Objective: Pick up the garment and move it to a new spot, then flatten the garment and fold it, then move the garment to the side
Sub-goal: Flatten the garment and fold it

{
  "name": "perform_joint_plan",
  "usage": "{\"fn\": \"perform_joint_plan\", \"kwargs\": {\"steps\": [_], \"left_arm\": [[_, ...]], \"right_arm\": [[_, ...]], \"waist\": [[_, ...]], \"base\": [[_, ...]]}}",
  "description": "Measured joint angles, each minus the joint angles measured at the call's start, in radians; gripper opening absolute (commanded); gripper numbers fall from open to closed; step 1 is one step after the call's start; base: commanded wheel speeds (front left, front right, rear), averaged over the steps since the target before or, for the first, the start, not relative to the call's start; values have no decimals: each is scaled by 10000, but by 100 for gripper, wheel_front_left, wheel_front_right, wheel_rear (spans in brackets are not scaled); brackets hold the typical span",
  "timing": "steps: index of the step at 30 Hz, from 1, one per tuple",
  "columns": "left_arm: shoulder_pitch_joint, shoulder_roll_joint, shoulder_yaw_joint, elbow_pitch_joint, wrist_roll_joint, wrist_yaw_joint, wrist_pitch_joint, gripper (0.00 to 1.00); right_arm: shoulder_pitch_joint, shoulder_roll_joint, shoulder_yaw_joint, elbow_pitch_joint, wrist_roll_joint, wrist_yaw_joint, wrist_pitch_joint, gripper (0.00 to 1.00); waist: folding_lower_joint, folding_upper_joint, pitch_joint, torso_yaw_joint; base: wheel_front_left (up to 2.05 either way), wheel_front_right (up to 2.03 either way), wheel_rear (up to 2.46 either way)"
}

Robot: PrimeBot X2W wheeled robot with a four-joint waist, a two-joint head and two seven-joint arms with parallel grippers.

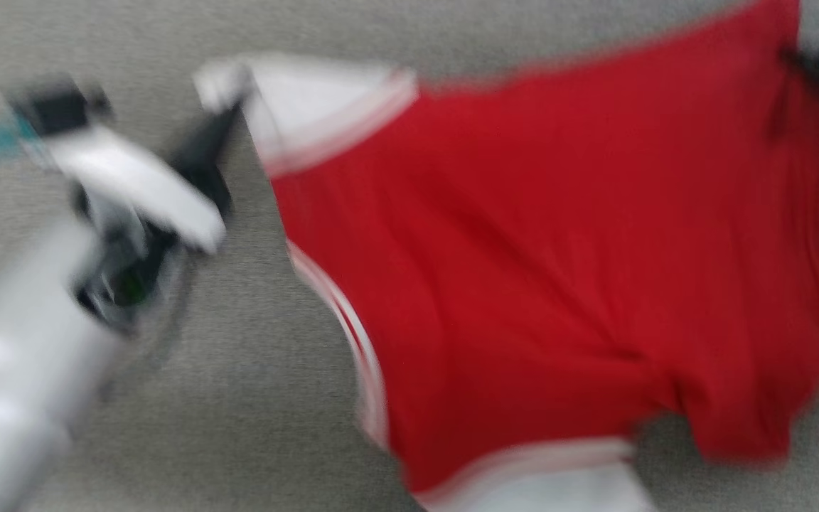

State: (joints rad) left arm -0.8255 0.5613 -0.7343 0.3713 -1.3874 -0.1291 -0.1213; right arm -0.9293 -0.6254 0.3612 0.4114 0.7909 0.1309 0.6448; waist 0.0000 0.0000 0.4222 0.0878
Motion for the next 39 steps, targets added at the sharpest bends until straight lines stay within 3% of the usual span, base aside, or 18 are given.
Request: {"fn": "perform_joint_plan", "kwargs": {"steps": [5, 13, 19, 21, 25, 30, 37, 39], "left_arm": [[-2596, -128, 738, 1124, -249, 0, 171, 0], [-6163, -593, 1425, 2972, -190, 0, -63, 0], [-7404, -809, 1718, 2922, -299, -19, -522, 0], [-7431, -813, 1778, 2704, -527, -25, -537, 0], [-6510, -648, 1371, 2272, -715, -25, -182, 0], [-4067, -322, 1018, 917, -1304, -25, -205, 0], [513, 359, 546, -1661, -1904, -15, -909, 0], [2189, 685, 401, -2859, -1887, -17, -1152, 0]], "right_arm": [[-2254, 395, -245, 1057, -151, 0, -926, 0], [-4834, 1166, -550, 2980, -1143, 2, -3329, 0], [-6033, 1438, -1112, 4075, -1622, 2, -5085, 0], [-6145, 1555, -1043, 4406, -1655, 4, -5229, 0], [-5750, 1578, -587, 4629, -1484, 2, -5311, 0], [-4095, 1365, 234, 4330, -798, 0, -5306, 0], [-474, 443, 1093, 2750, 669, 0, -5331, 0], [1135, -127, 1158, 1812, 1258, 0, -5315, 0]], "waist": [[0, 0, 379, -312], [0, 0, 678, -730], [0, 0, 616, -800], [0, 0, 539, -803], [0, 0, 372, -801], [0, 1, 100, -799], [0, 0, -456, -711], [0, 0, -713, -615]], "base": [[0, 0, 0], [0, 0, 0], [0, 0, 0], [0, 0, 0], [0, 0, 0], [0, 0, 0], [0, 0, 0], [0, 0, 0]]}}
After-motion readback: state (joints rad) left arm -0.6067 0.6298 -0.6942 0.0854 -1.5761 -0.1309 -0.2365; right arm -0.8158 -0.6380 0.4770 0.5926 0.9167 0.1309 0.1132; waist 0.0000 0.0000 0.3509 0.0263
